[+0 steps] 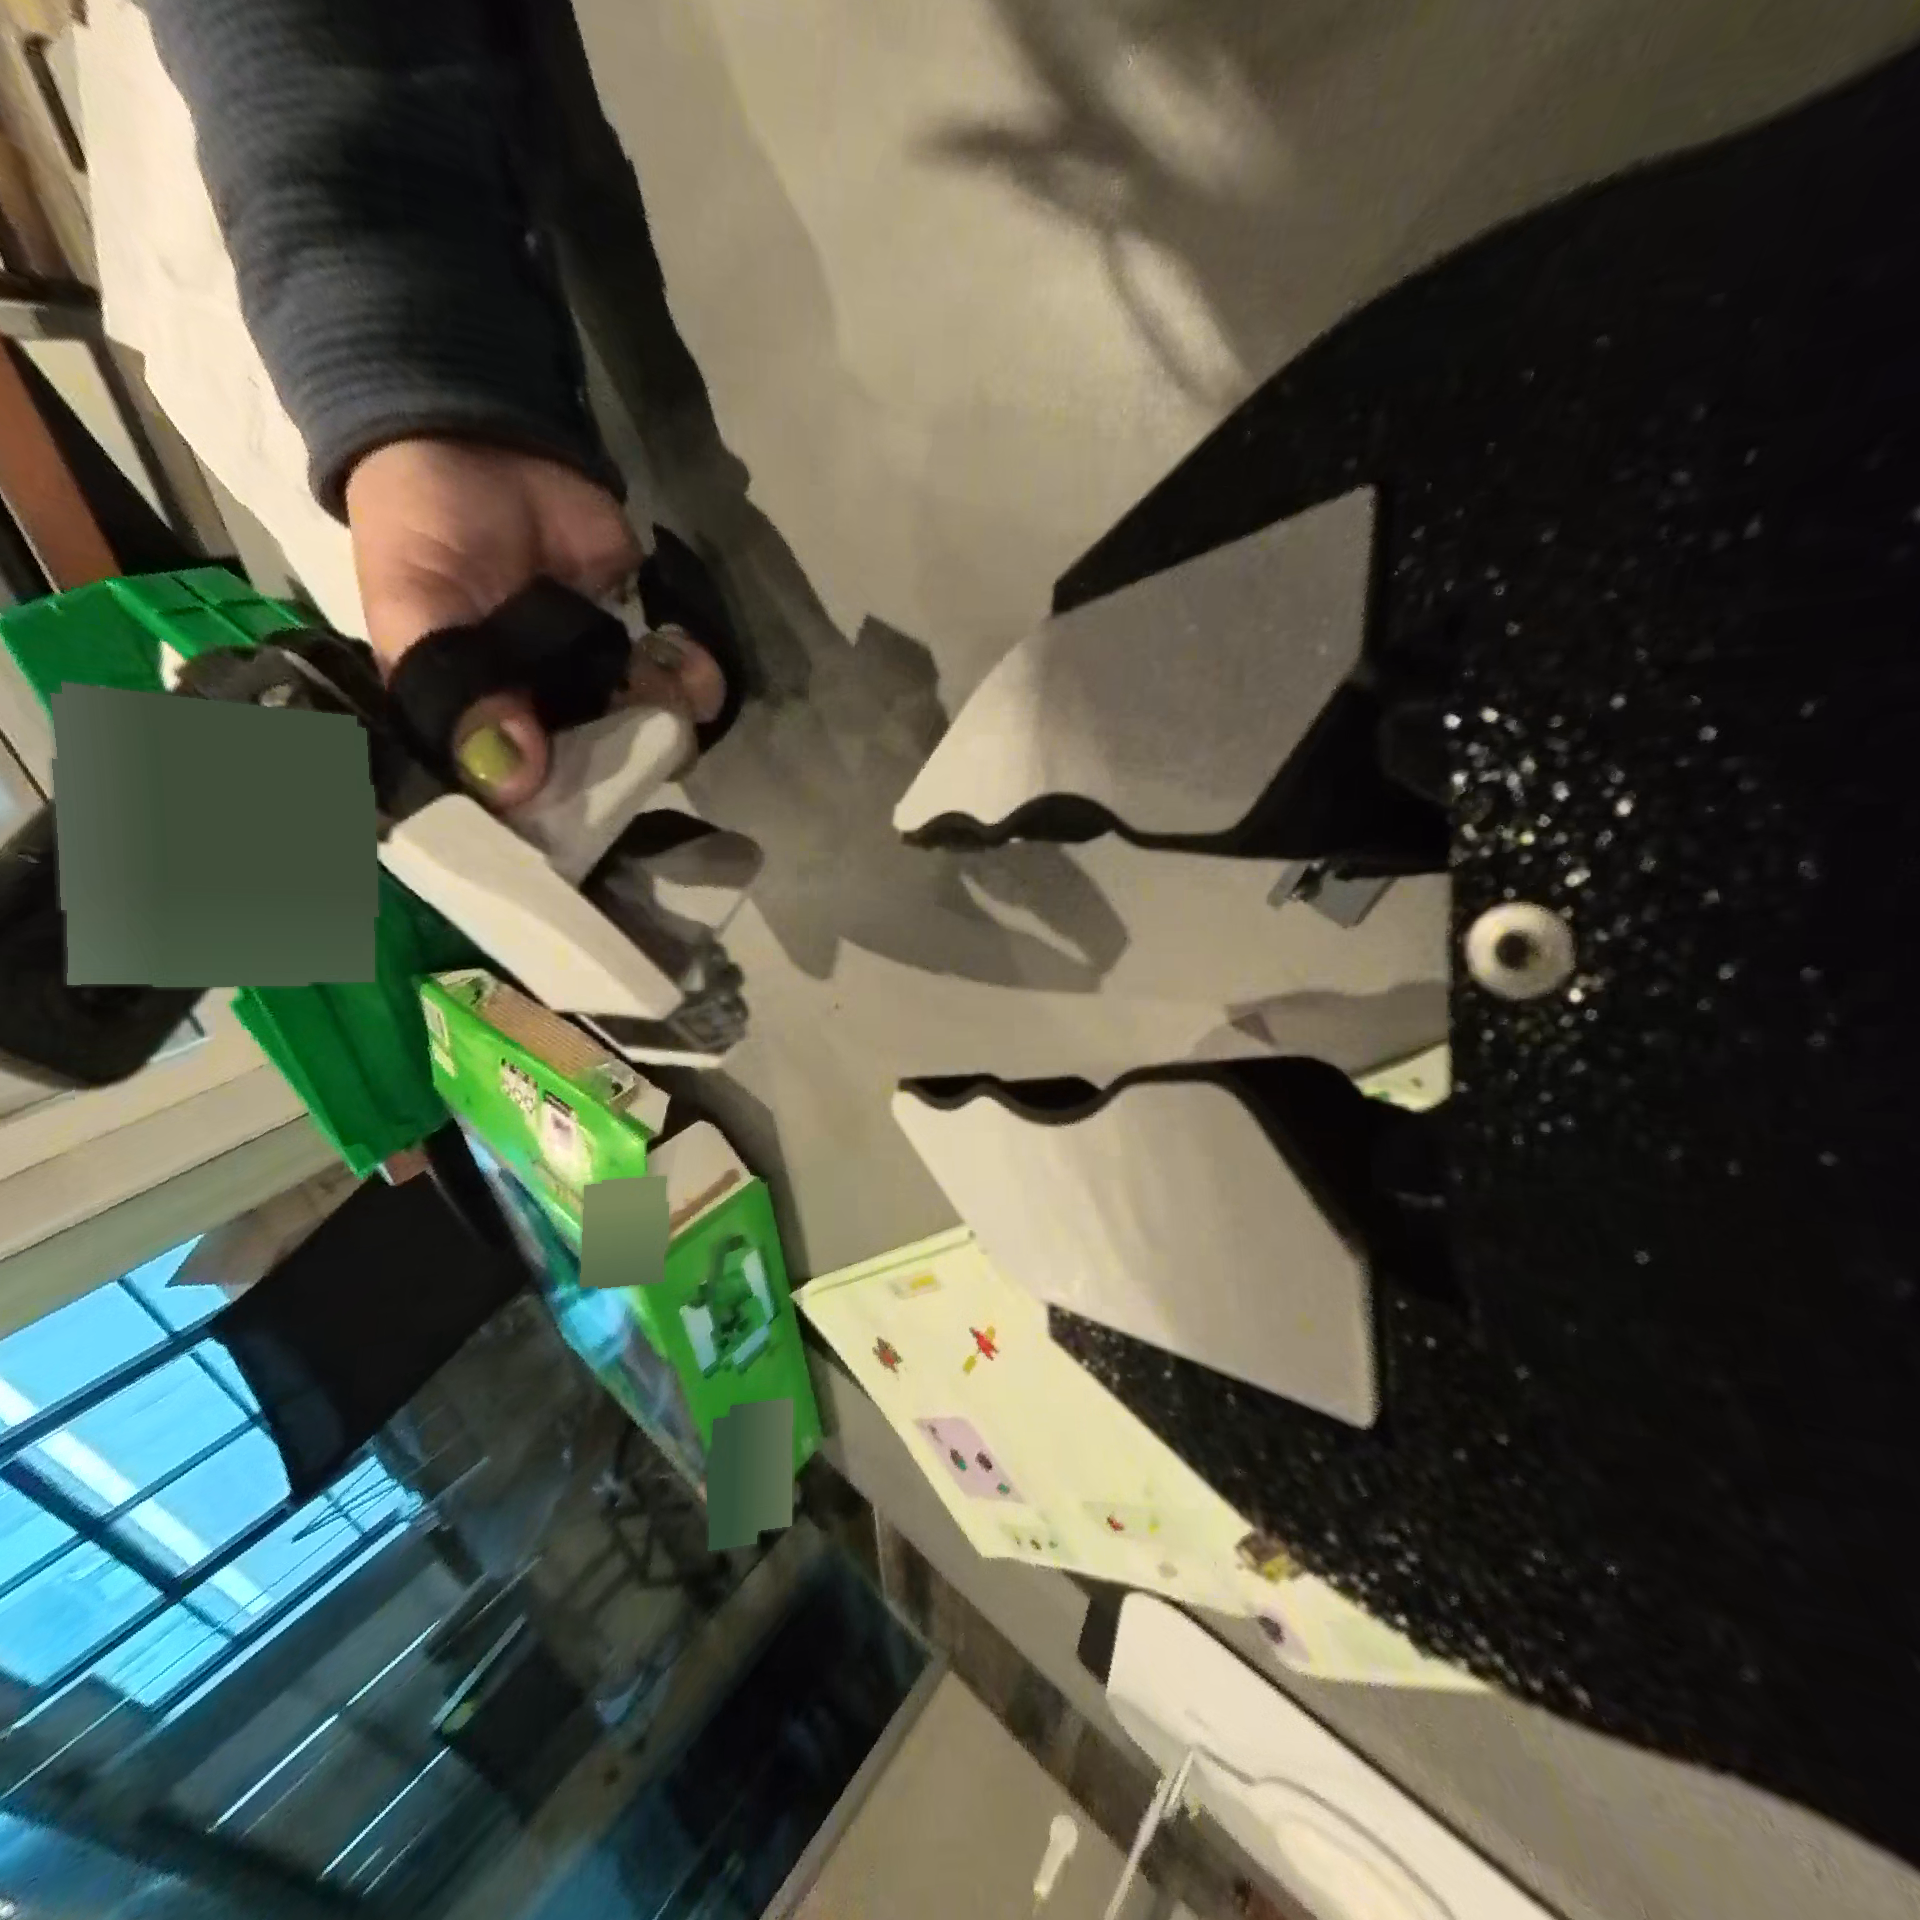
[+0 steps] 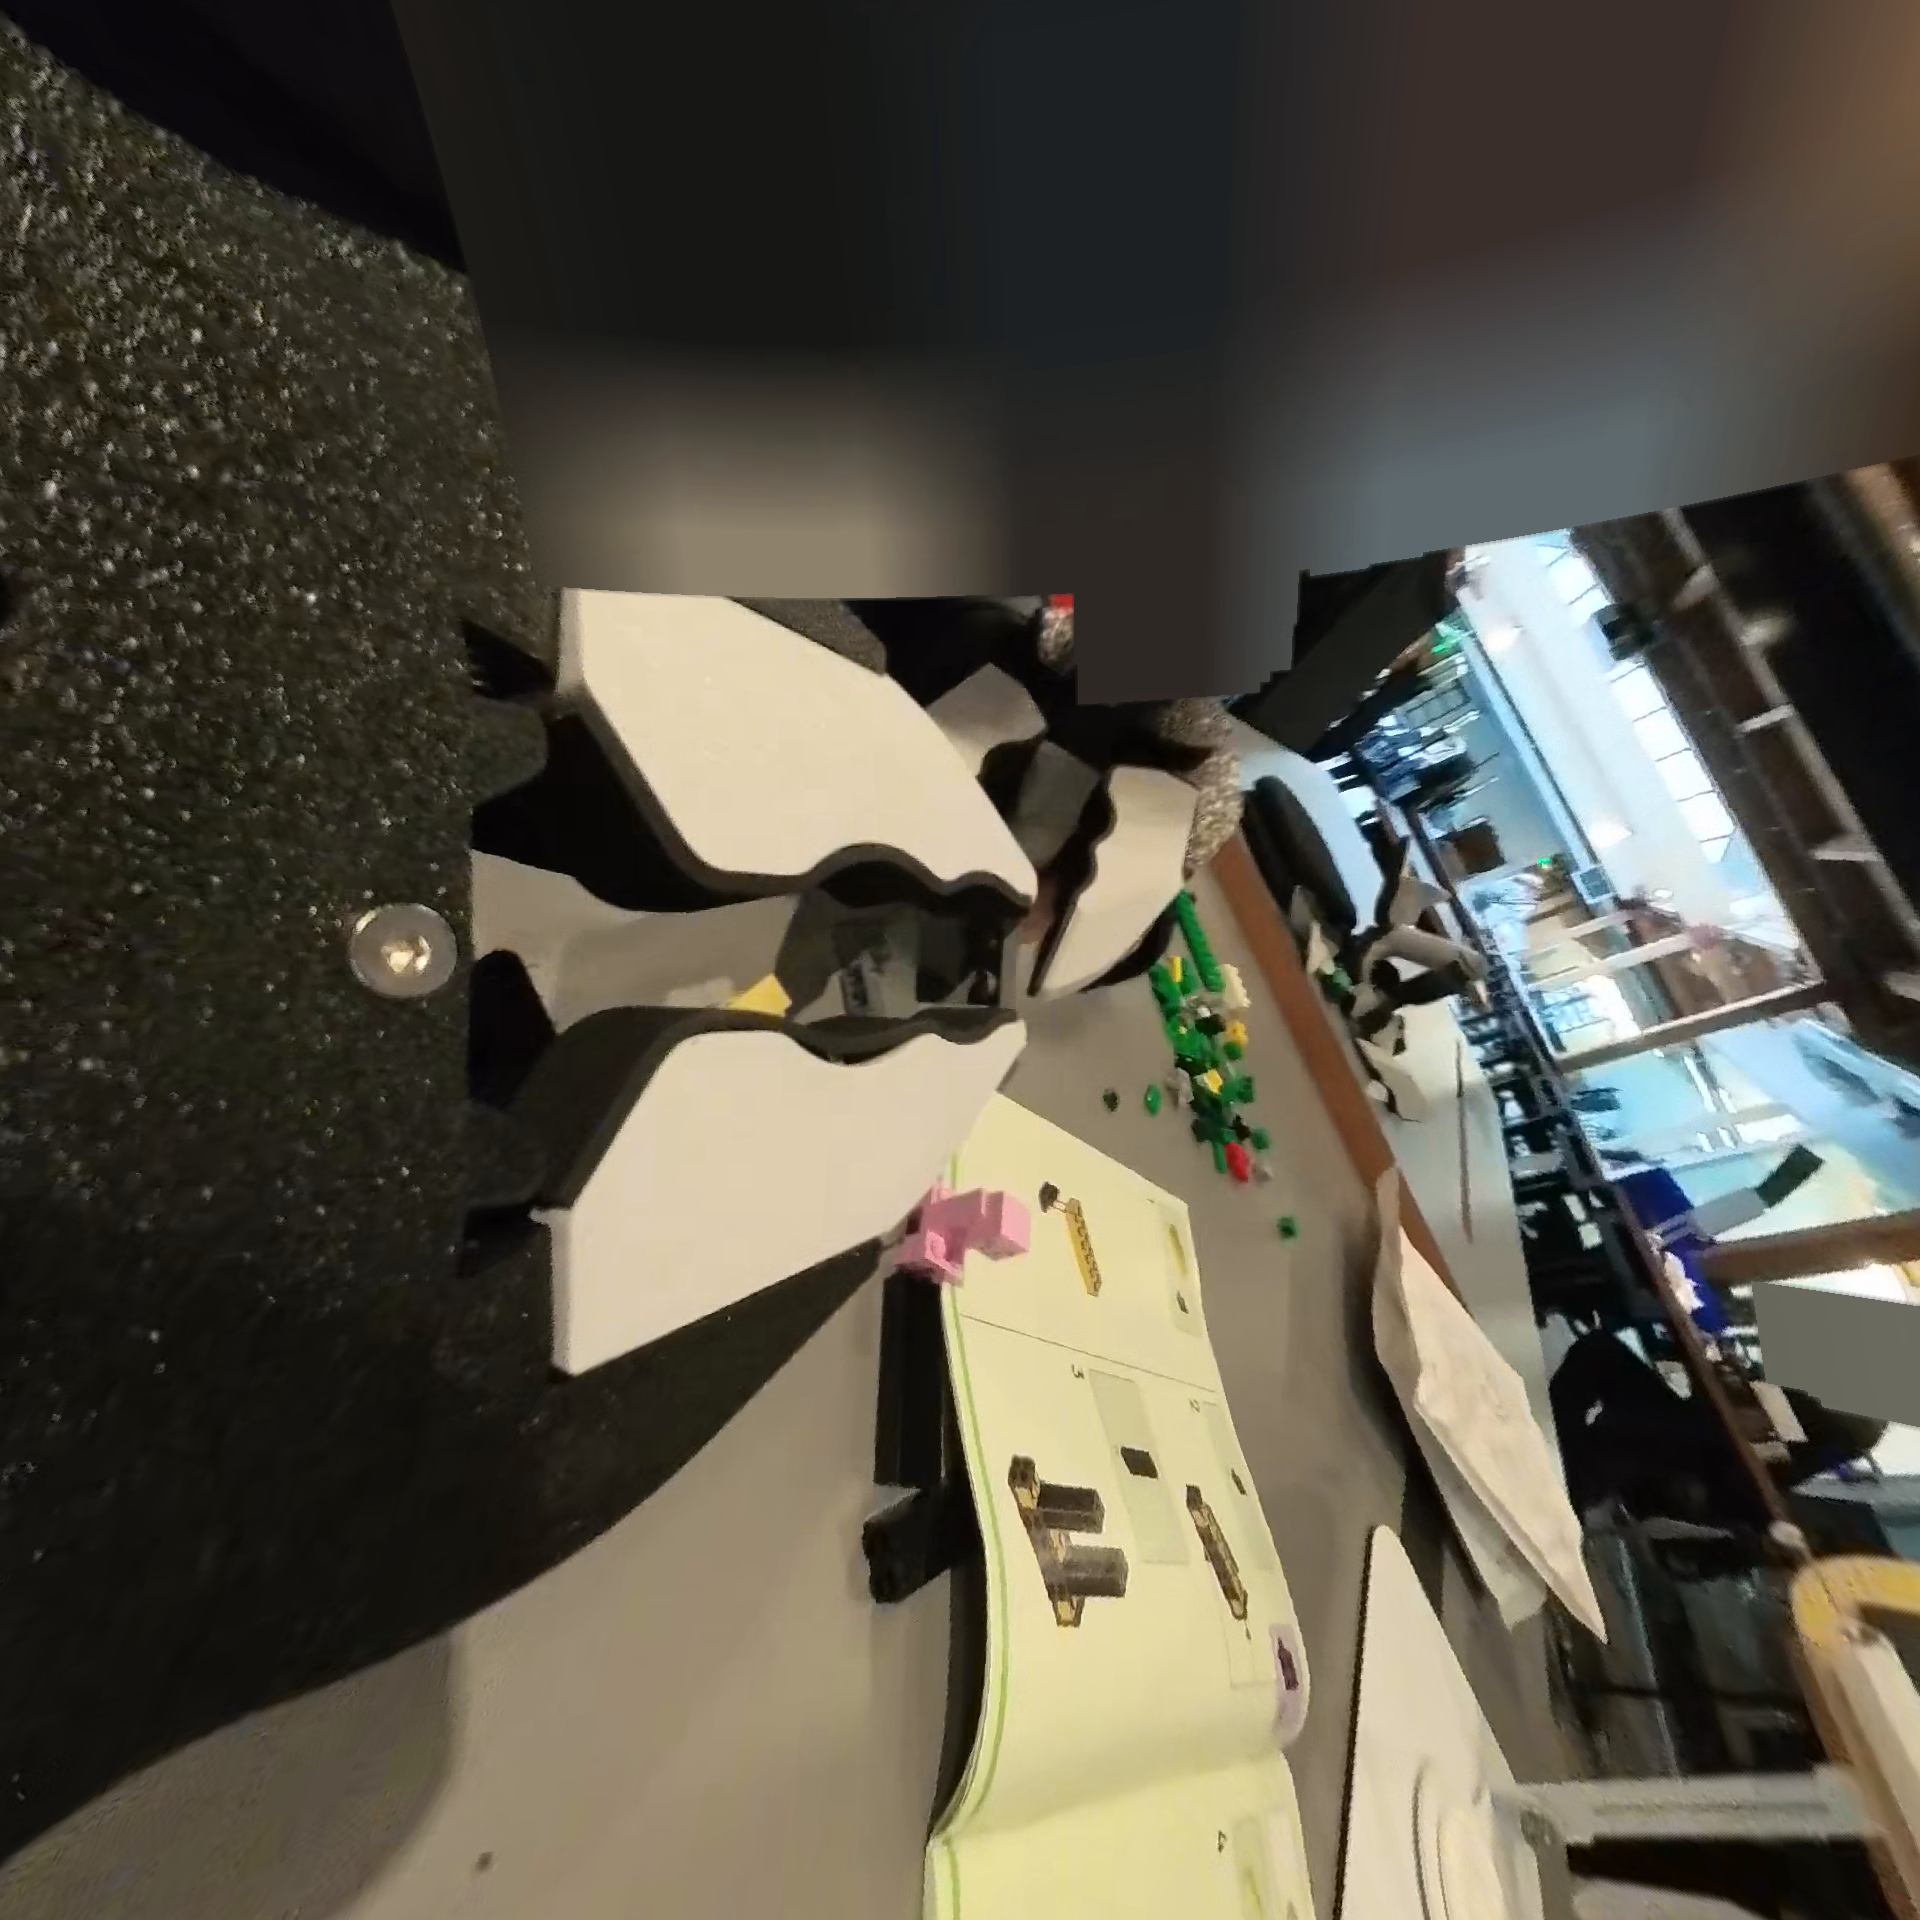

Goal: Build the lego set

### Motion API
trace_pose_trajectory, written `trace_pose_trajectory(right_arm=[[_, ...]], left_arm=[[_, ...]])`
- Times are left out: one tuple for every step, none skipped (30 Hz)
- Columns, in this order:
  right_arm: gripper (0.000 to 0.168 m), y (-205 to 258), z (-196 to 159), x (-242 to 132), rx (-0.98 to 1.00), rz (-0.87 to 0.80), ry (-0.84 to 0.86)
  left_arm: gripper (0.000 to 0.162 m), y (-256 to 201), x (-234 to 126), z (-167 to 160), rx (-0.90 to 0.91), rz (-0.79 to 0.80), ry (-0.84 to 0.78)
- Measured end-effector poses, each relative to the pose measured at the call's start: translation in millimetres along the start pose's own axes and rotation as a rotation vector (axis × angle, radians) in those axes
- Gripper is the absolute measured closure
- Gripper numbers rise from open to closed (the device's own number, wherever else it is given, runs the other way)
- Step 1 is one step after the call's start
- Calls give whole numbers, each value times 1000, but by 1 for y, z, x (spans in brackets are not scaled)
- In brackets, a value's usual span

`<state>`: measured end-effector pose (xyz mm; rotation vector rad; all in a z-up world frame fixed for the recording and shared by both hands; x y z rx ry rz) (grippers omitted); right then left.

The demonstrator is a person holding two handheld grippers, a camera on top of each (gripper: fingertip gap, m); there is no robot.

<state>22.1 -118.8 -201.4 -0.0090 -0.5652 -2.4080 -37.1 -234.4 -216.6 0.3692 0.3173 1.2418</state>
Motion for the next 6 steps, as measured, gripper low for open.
trace_pose_trajectory(right_arm=[[153,-1,2,-2,13,-2,-12],[153,-1,2,-3,23,2,-17],[153,0,3,-3,29,9,-17],[153,1,2,-3,34,21,-11],[152,3,1,-2,43,41,4],[152,5,-2,1,53,63,25]], left_arm=[[120,1,0,-1,-23,-2,-2],[120,2,-1,-1,-43,-2,-10],[120,3,-2,0,-55,-2,-20],[120,3,-2,1,-58,-3,-31],[120,2,-3,3,-54,-11,-46],[120,-1,-3,6,-46,-31,-72]])
Point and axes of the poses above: each gripper's, where its closed fingertips meet, x out along the fingers, z out of its top, y = z × x across the jaws, the point moved 6 cm from there along -x, back along the fingers, and after that the axes turned 10 degrees about -y, right-handed, at the moved point
